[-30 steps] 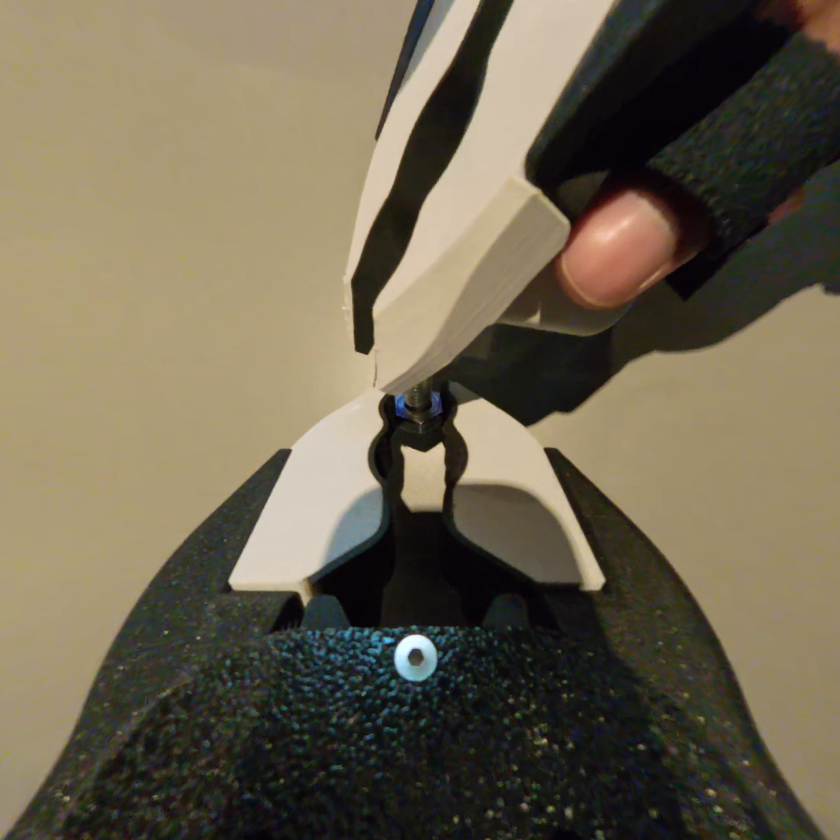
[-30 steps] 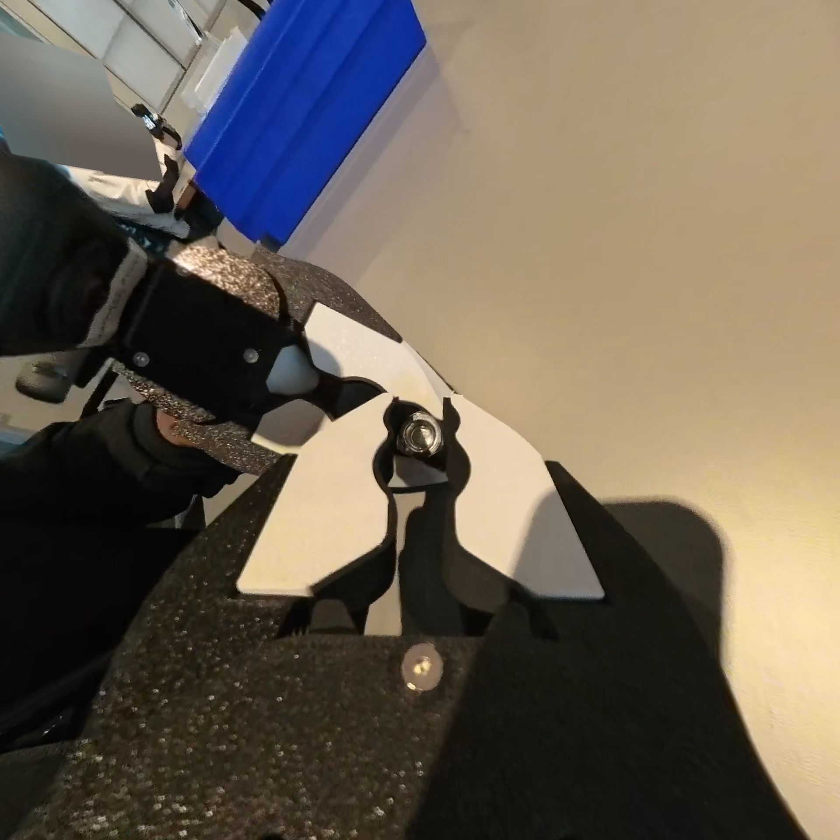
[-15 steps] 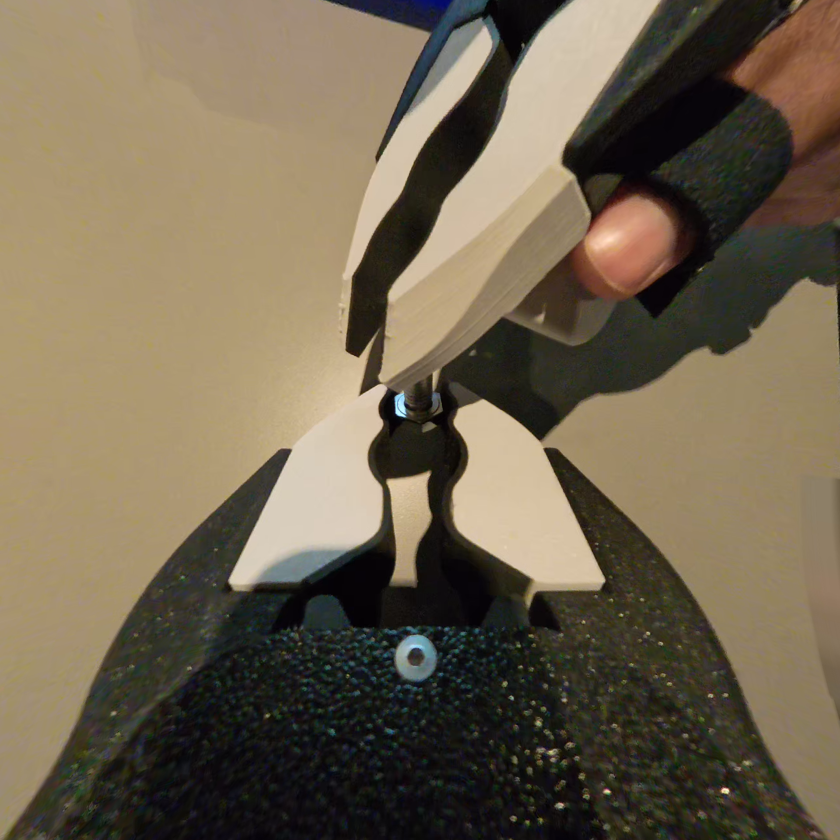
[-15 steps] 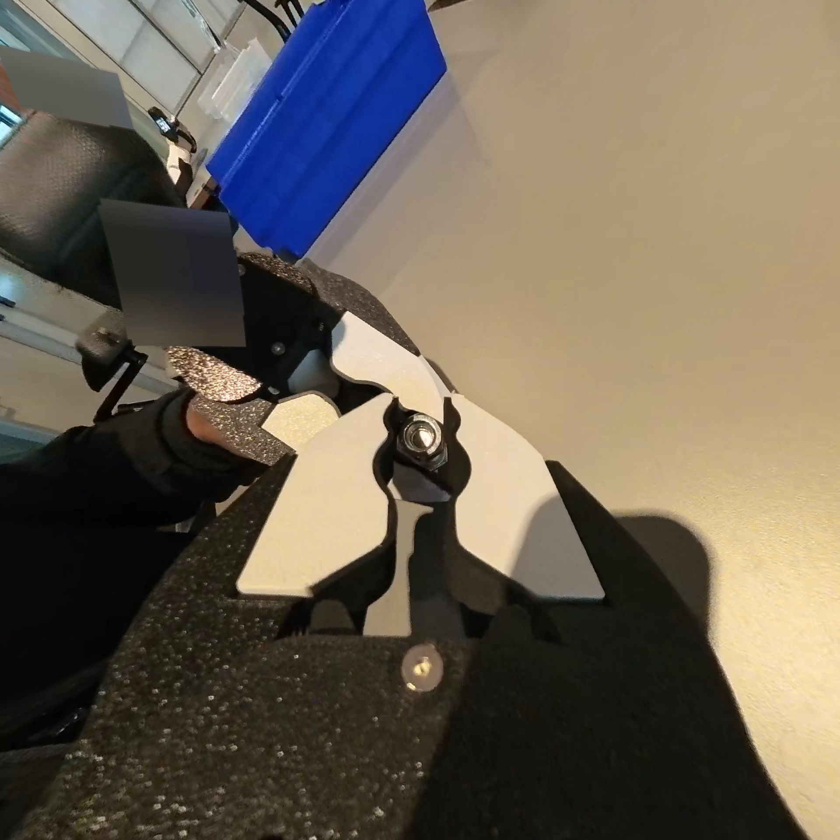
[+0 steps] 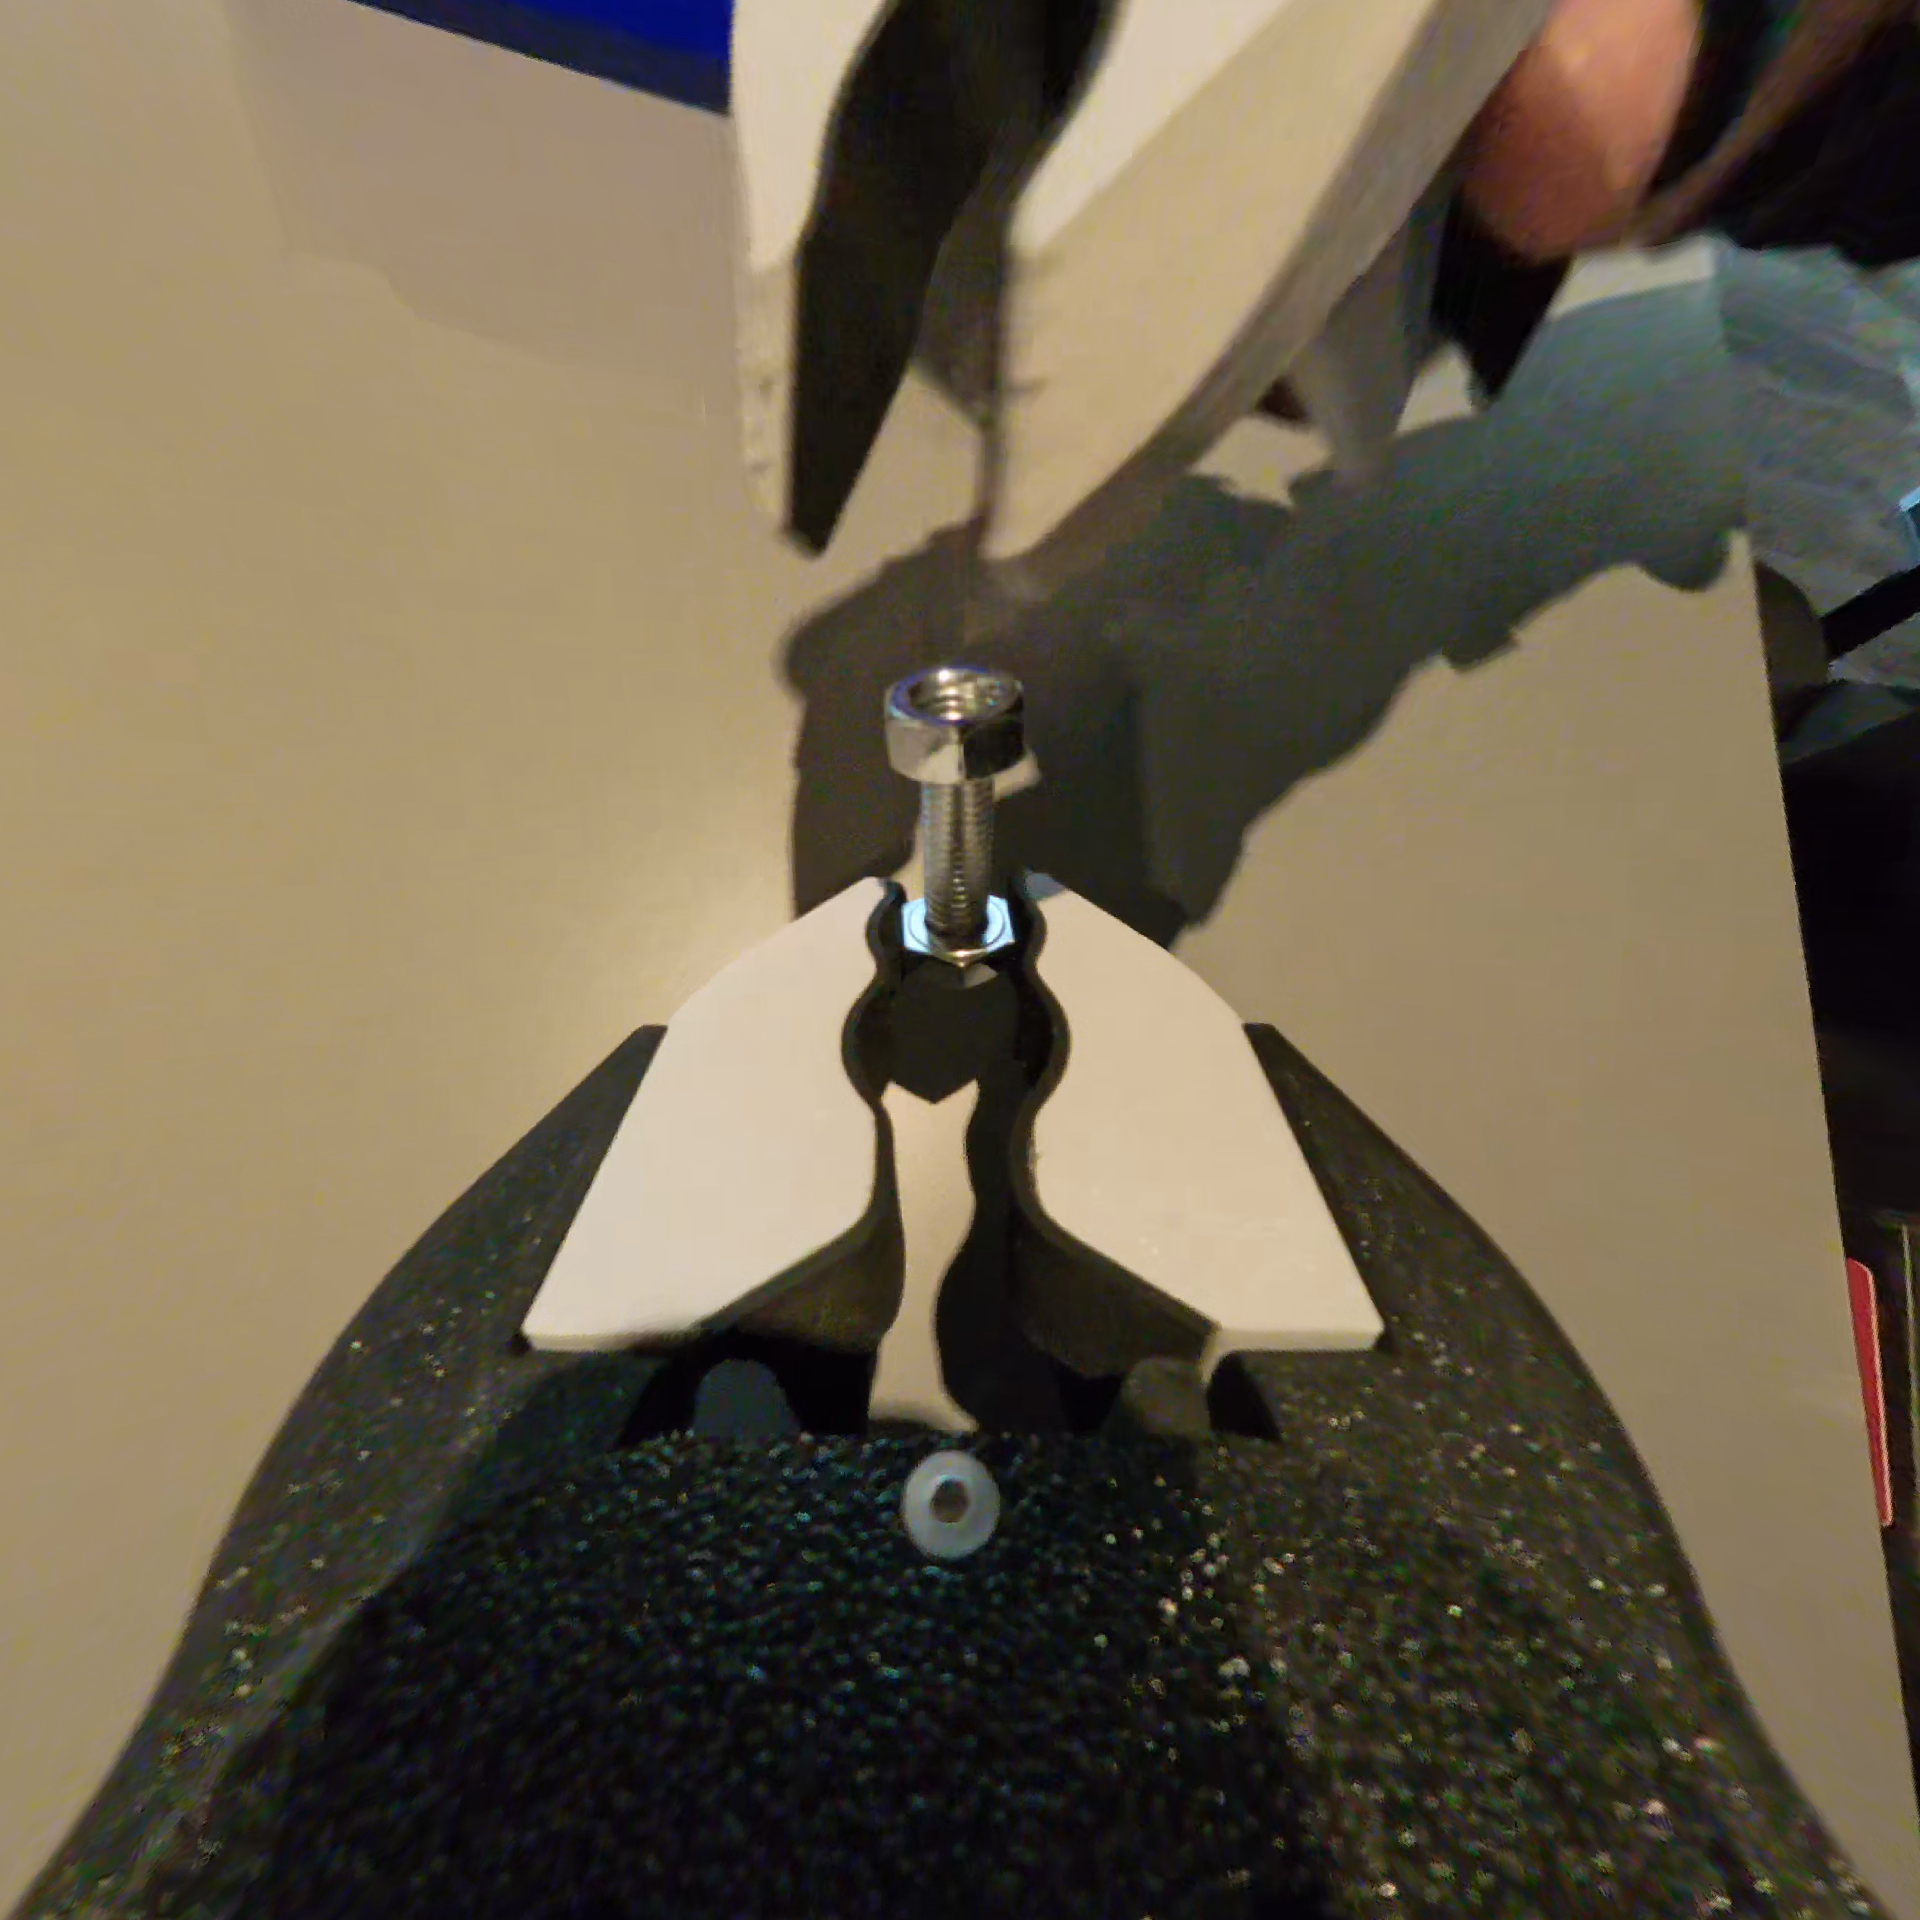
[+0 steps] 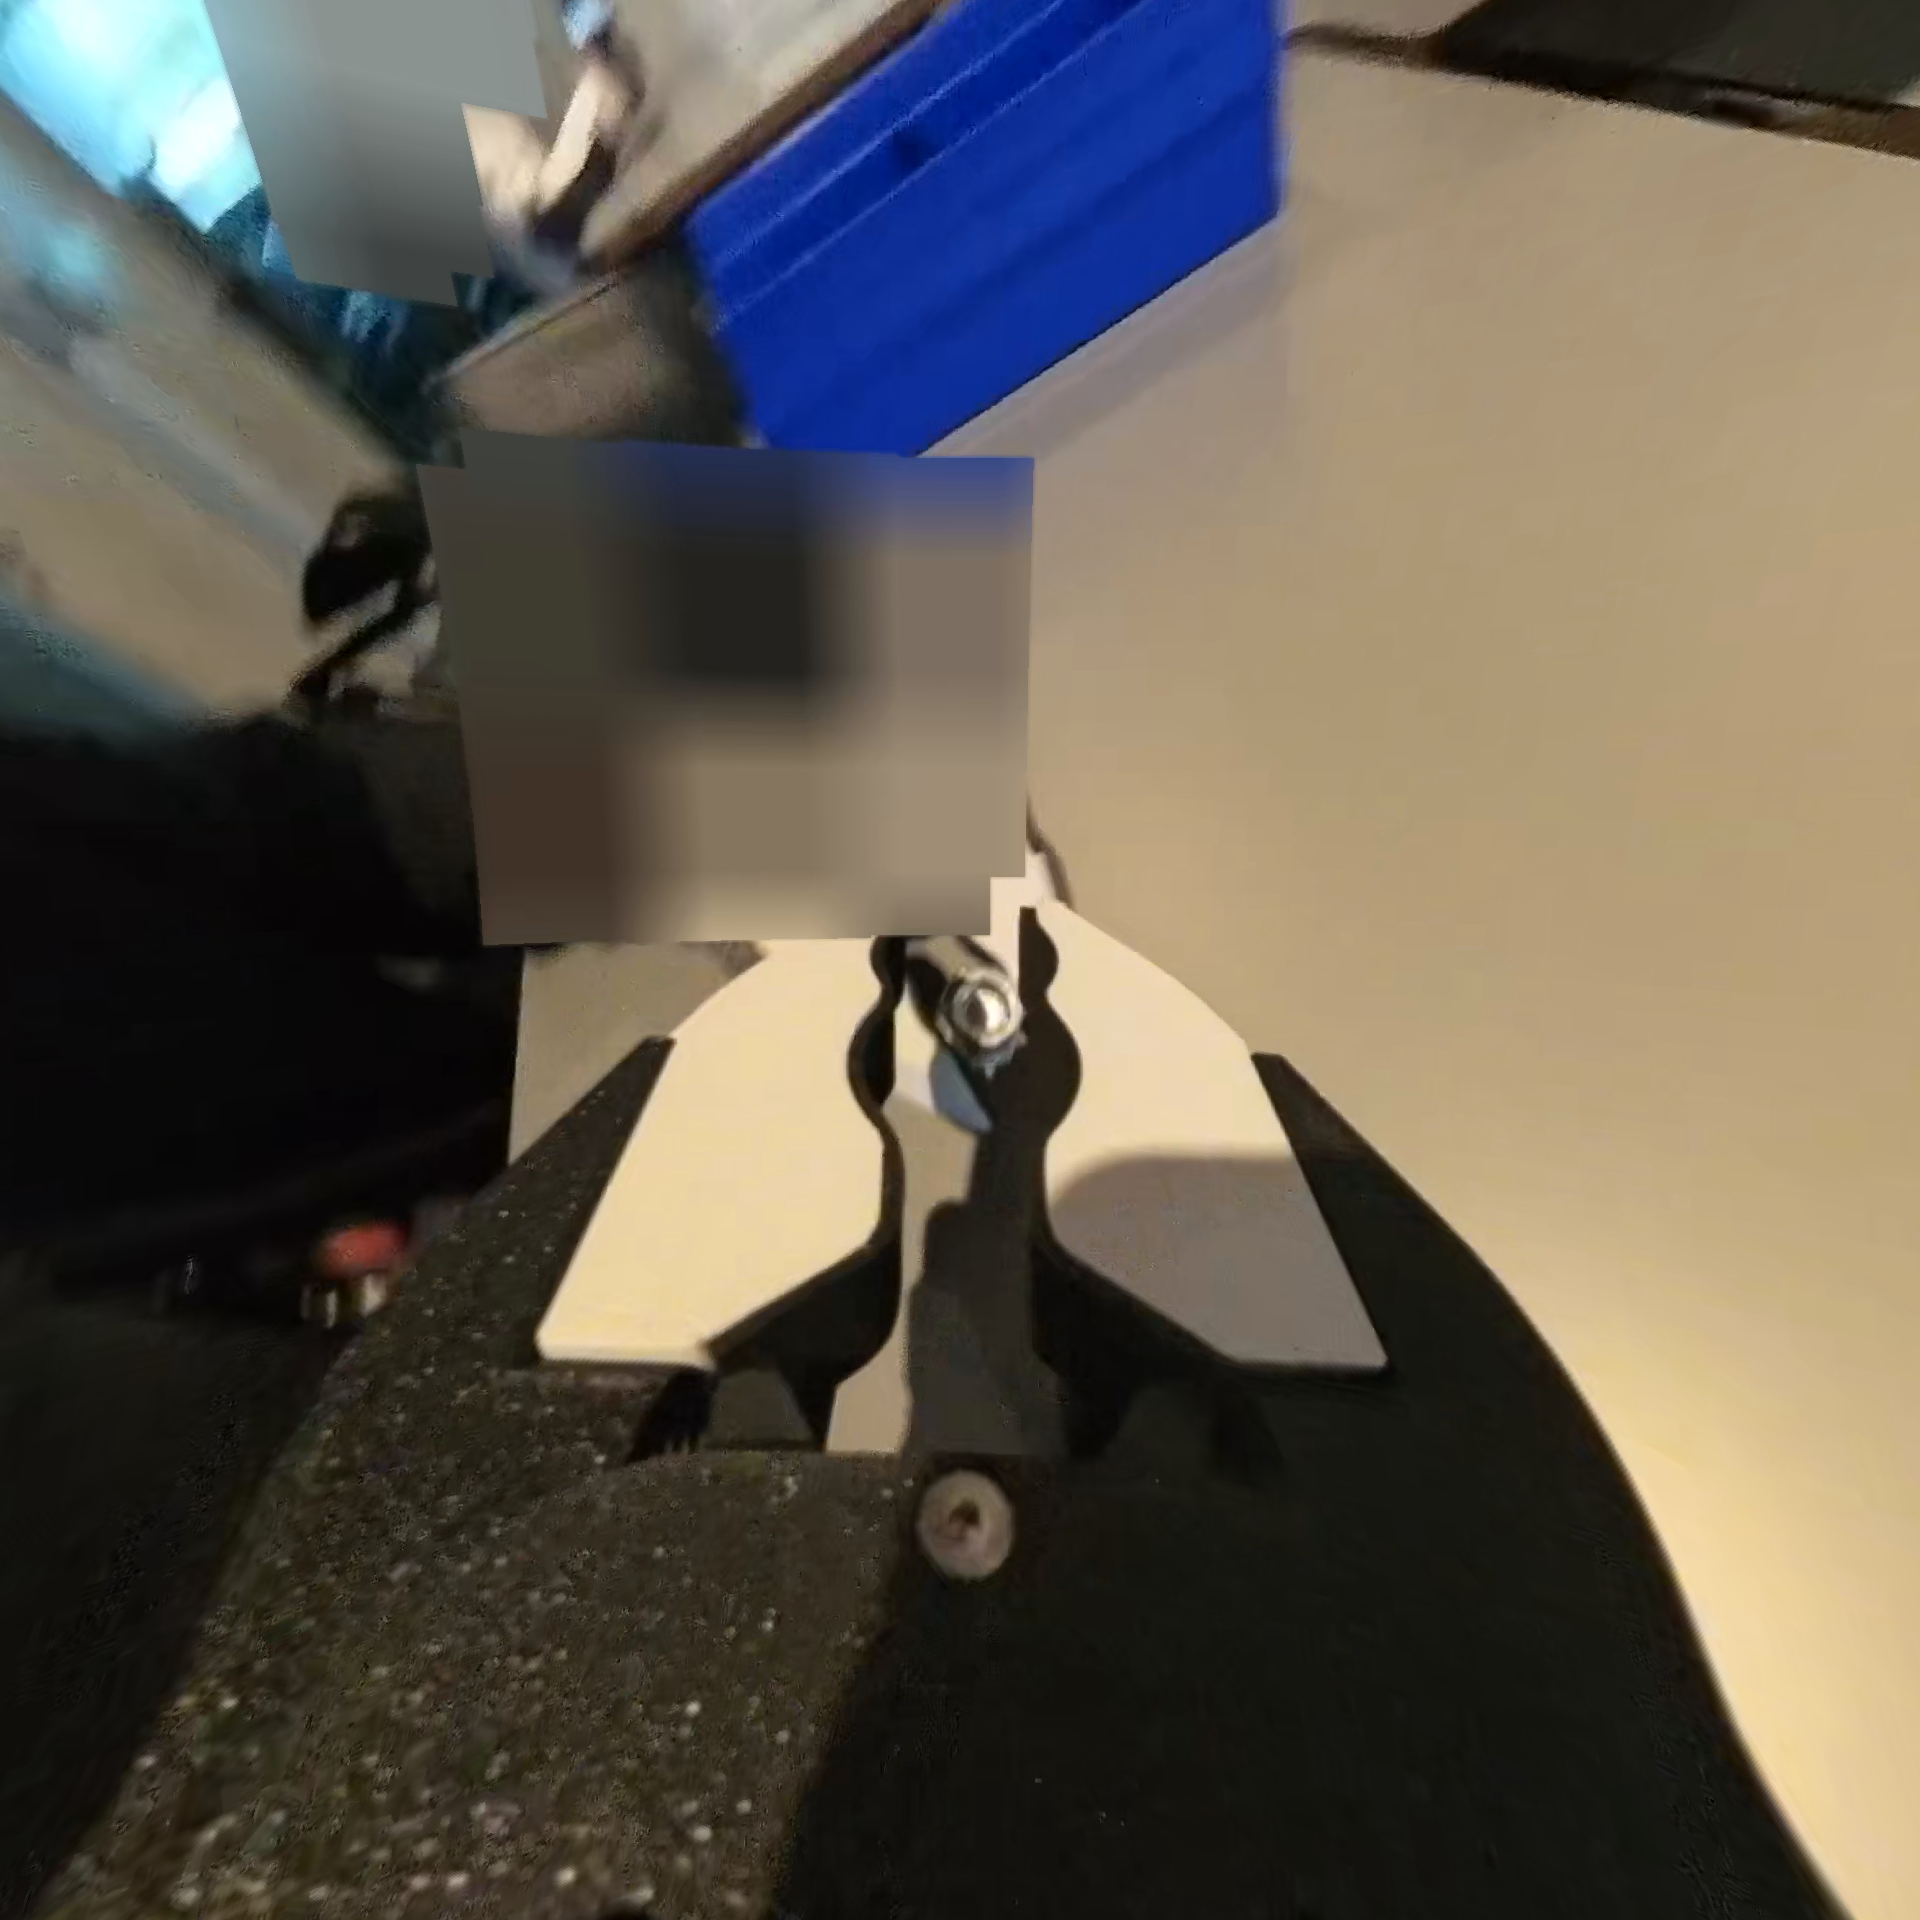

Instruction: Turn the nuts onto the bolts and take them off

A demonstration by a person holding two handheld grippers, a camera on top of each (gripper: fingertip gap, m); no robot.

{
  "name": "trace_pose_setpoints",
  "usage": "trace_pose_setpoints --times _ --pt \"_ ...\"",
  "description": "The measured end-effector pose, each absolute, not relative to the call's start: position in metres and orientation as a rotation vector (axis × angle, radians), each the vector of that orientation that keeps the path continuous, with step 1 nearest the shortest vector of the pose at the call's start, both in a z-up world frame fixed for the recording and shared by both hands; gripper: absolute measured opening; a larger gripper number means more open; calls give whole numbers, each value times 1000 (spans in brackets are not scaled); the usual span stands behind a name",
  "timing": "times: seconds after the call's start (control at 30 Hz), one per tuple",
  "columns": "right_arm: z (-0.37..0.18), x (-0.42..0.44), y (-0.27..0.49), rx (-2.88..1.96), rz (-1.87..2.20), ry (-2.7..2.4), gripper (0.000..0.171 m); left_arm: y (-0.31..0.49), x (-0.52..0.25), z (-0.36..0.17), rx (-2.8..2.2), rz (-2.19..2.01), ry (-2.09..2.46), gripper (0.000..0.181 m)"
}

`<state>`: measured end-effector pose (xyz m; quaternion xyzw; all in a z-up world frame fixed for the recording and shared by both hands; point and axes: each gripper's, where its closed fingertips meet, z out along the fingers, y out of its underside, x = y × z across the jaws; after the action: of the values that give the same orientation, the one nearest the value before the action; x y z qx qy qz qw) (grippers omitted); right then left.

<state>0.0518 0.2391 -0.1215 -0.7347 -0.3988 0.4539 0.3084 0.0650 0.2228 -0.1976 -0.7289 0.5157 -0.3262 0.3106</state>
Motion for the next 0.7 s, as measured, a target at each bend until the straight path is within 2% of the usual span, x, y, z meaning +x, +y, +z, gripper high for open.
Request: trace_pose_setpoints --times 0.03,0.23,0.53,0.7 --pt "-120 57 234 -1910 1173 -1200 21 223 65 -197 -1918 -865 1363 18" --pt "-126 80 225 -1685 791 -1780 27 224 64 -193 -1875 -835 1391 18" --pt "-144 68 215 -1618 716 -1992 31 220 65 -198 -1842 -757 1469 18" --pt "-152 61 213 -1633 688 -1985 23 220 65 -200 -1831 -698 1500 18"
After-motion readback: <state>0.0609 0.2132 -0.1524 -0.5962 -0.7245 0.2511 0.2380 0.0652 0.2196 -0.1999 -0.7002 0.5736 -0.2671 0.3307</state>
